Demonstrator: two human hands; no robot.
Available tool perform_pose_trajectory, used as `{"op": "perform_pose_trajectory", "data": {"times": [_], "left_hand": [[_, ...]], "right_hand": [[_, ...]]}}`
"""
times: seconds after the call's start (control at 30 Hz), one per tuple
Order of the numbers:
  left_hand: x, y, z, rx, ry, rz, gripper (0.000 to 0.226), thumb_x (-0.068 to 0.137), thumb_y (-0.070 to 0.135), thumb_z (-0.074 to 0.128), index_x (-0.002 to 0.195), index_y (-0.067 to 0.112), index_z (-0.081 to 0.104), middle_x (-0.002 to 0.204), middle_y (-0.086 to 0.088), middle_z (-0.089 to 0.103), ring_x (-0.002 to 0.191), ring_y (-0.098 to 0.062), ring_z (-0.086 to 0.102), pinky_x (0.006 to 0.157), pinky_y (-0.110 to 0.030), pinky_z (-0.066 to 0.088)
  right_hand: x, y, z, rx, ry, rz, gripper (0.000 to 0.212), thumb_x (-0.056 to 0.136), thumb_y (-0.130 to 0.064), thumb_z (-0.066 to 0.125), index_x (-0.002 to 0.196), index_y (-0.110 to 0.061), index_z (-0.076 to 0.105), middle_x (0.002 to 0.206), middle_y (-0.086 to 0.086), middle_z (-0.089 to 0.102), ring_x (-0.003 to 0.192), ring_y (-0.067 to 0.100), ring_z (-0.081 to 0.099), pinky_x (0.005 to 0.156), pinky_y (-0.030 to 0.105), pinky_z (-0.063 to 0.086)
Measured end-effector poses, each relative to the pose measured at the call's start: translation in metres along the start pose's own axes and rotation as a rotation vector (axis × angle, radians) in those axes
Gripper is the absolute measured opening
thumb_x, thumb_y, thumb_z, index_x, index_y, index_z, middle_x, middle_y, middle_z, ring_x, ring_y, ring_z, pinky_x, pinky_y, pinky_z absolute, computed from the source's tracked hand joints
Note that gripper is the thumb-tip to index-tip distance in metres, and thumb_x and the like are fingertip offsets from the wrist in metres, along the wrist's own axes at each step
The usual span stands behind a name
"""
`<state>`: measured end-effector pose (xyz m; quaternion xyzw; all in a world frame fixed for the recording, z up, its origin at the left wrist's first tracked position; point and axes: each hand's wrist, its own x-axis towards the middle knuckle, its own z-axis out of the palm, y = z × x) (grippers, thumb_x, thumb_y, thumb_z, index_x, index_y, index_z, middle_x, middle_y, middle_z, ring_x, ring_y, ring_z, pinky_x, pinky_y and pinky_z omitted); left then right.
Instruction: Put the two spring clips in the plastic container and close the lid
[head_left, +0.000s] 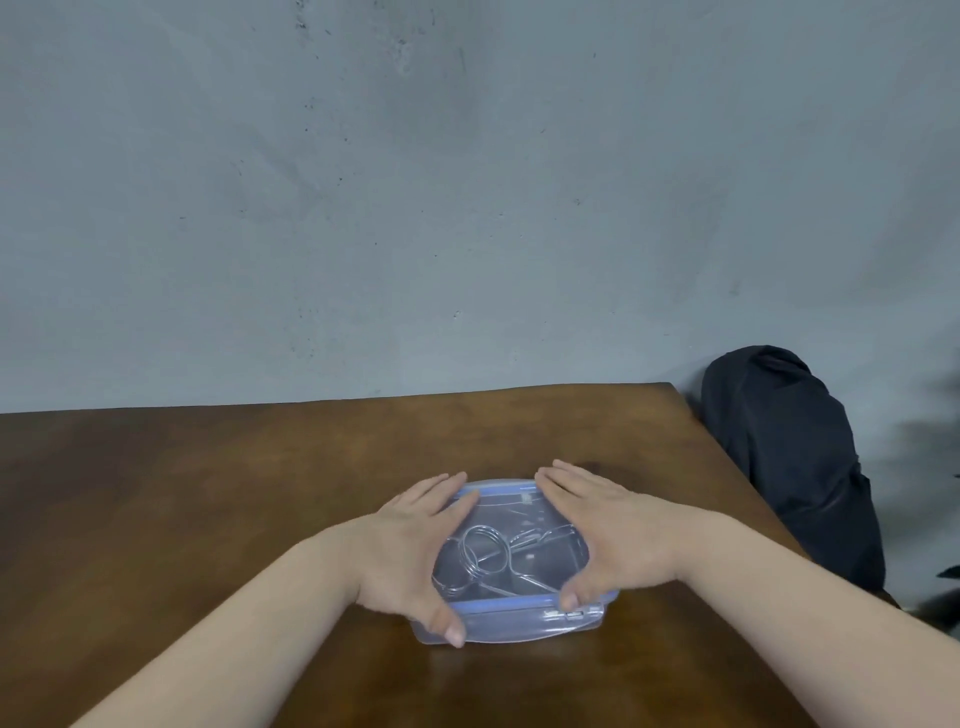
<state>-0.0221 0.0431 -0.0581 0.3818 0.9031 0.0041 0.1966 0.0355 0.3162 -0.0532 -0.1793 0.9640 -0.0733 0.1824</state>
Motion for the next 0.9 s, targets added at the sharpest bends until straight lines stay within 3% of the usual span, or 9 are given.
{"op": "perform_pose_trajectory", "data": {"times": [0.1,0.2,0.37,0.47,0.6,0.7,0.8,0.9], "left_hand": [[-0.003,0.012,-0.006,0.033,-0.04,-0.041,0.143,0.054,0.073,0.074,0.158,0.026,-0.012,0.166,0.011,-0.019,0.151,-0.011,-0.022,0.126,-0.045,0.017],[-0.004,0.021,-0.008,0.046,-0.028,-0.059,0.136,0.057,0.064,0.074,0.159,0.028,-0.01,0.164,0.008,-0.007,0.151,-0.015,-0.011,0.12,-0.042,0.032],[-0.005,0.022,-0.006,0.027,0.003,-0.05,0.128,0.06,0.058,0.072,0.158,0.031,-0.006,0.163,0.006,-0.003,0.151,-0.019,-0.006,0.118,-0.041,0.035],[-0.007,0.02,0.001,-0.007,0.045,-0.043,0.129,0.06,0.062,0.071,0.159,0.03,-0.006,0.165,0.01,-0.009,0.151,-0.013,-0.014,0.121,-0.04,0.03],[-0.009,0.016,0.009,-0.103,0.095,-0.046,0.14,0.059,0.075,0.074,0.158,0.028,-0.014,0.164,0.017,-0.025,0.148,-0.005,-0.029,0.126,-0.042,0.016],[-0.012,0.014,0.005,-0.235,0.077,-0.07,0.135,0.057,0.096,0.051,0.159,0.032,-0.012,0.164,0.017,-0.024,0.148,-0.004,-0.028,0.127,-0.046,0.009],[-0.019,0.008,-0.006,-0.341,0.1,-0.085,0.125,0.058,0.1,0.027,0.16,0.034,0.0,0.168,0.015,-0.011,0.153,-0.006,-0.015,0.126,-0.041,0.007],[-0.025,0.005,-0.03,-0.515,0.201,-0.043,0.127,0.052,0.105,0.02,0.157,0.033,0.026,0.166,0.01,0.022,0.152,-0.007,0.015,0.122,-0.031,0.014]], "right_hand": [[-0.002,-0.018,-0.012,-0.088,-0.13,0.06,0.141,0.069,-0.077,0.074,0.161,-0.025,-0.021,0.173,-0.002,-0.017,0.157,0.018,-0.02,0.126,0.038,0.003],[0.001,-0.031,-0.011,-0.159,-0.119,0.08,0.139,0.067,-0.066,0.078,0.161,-0.029,-0.017,0.166,0.007,0.009,0.155,0.029,0.004,0.124,0.042,0.022],[0.001,-0.031,-0.006,-0.126,-0.063,0.075,0.131,0.07,-0.06,0.075,0.162,-0.031,-0.012,0.166,0.003,0.008,0.154,0.026,0.004,0.12,0.039,0.026],[0.001,-0.029,-0.001,-0.072,-0.043,0.074,0.131,0.07,-0.063,0.077,0.163,-0.032,-0.011,0.171,0.001,-0.002,0.156,0.023,-0.007,0.123,0.039,0.02],[-0.003,-0.027,0.003,-0.043,0.002,0.04,0.134,0.069,-0.069,0.076,0.162,-0.031,-0.013,0.171,-0.005,-0.024,0.153,0.013,-0.032,0.125,0.039,-0.002],[-0.007,-0.026,0.007,-0.026,-0.003,-0.004,0.132,0.071,-0.076,0.071,0.163,-0.032,-0.013,0.167,-0.011,-0.029,0.149,0.01,-0.038,0.125,0.043,-0.013],[-0.018,-0.021,-0.003,0.104,0.062,0.02,0.103,0.088,-0.074,0.055,0.165,-0.032,0.001,0.173,-0.009,-0.014,0.154,0.008,-0.026,0.128,0.04,-0.006],[-0.027,-0.021,-0.029,0.329,0.235,0.025,0.069,0.101,-0.062,0.045,0.16,-0.029,0.033,0.17,-0.007,0.025,0.157,0.011,0.015,0.123,0.027,0.015]]}}
